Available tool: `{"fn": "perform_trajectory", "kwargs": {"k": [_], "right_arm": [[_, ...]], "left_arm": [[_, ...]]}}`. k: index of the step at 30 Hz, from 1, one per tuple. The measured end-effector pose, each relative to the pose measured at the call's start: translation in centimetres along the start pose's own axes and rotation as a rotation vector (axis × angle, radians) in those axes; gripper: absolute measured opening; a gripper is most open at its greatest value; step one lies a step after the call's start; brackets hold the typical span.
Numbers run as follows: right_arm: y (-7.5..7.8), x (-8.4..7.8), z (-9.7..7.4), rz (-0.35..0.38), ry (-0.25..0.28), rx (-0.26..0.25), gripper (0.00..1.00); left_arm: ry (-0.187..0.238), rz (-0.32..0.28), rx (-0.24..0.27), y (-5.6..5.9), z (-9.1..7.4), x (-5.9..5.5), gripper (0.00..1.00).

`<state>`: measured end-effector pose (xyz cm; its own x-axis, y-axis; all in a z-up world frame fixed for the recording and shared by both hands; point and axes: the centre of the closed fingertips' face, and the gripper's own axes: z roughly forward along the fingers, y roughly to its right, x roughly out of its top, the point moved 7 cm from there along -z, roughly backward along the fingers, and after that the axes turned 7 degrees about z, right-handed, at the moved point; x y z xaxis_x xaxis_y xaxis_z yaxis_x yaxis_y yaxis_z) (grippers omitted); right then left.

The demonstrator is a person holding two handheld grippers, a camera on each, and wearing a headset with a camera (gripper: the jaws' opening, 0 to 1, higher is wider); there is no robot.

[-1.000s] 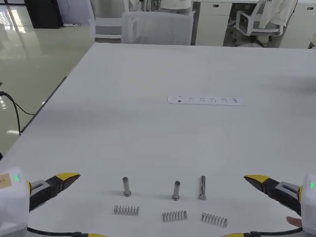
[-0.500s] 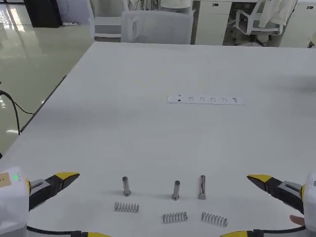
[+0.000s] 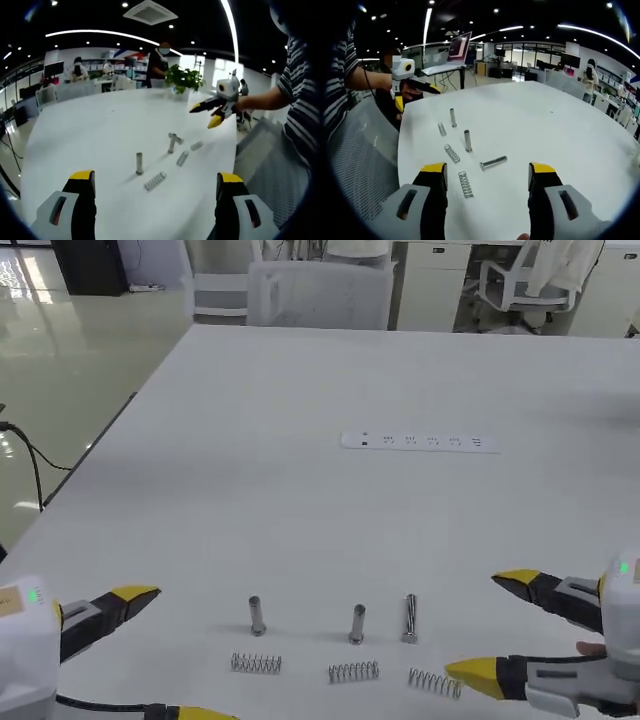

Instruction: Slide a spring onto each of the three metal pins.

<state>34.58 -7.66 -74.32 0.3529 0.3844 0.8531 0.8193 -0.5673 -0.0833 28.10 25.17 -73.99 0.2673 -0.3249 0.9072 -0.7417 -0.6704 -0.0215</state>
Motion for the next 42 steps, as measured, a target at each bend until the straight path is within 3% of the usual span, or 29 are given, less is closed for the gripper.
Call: {"fn": "perform_trajectory", "kwargs": {"k": [4, 10, 16, 23, 26, 27, 33, 42], "right_arm": [[0.4, 0.4, 0.5, 0.036, 0.007, -0.009, 0.62], [0.8, 1.0, 1.4, 0.066, -0.024, -0.012, 0.47], [1.4, 1.5, 2.6, 0.123, -0.034, -0.020, 0.40], [1.9, 1.2, 4.1, 0.197, -0.097, -0.049, 0.27], [2.2, 1.2, 4.6, 0.279, -0.110, -0.068, 0.27], [2.5, 1.0, 4.8, 0.331, -0.137, -0.091, 0.28], [3.0, 1.2, 5.7, 0.467, -0.110, -0.105, 0.20], [3.2, 0.3, 7.5, 0.527, -0.184, -0.149, 0.19]], "left_arm": [[0.004, -0.002, 0.007, -0.1, 0.0, 0.1, 0.98], [0.001, -0.003, 0.016, -0.2, 0.0, 0.1, 0.98], [0.000, -0.003, 0.012, -0.2, 0.1, 0.0, 0.98], [0.000, -0.005, 0.013, -0.3, 0.0, 0.0, 0.98], [-0.001, -0.010, 0.009, -0.2, -0.1, -0.1, 0.98], [-0.002, -0.011, 0.006, -0.2, -0.1, -0.1, 0.98], [-0.006, -0.009, 0.001, -0.1, 0.0, -0.2, 0.98], [-0.011, -0.009, 0.002, -0.3, -0.1, -0.3, 0.98]]}}
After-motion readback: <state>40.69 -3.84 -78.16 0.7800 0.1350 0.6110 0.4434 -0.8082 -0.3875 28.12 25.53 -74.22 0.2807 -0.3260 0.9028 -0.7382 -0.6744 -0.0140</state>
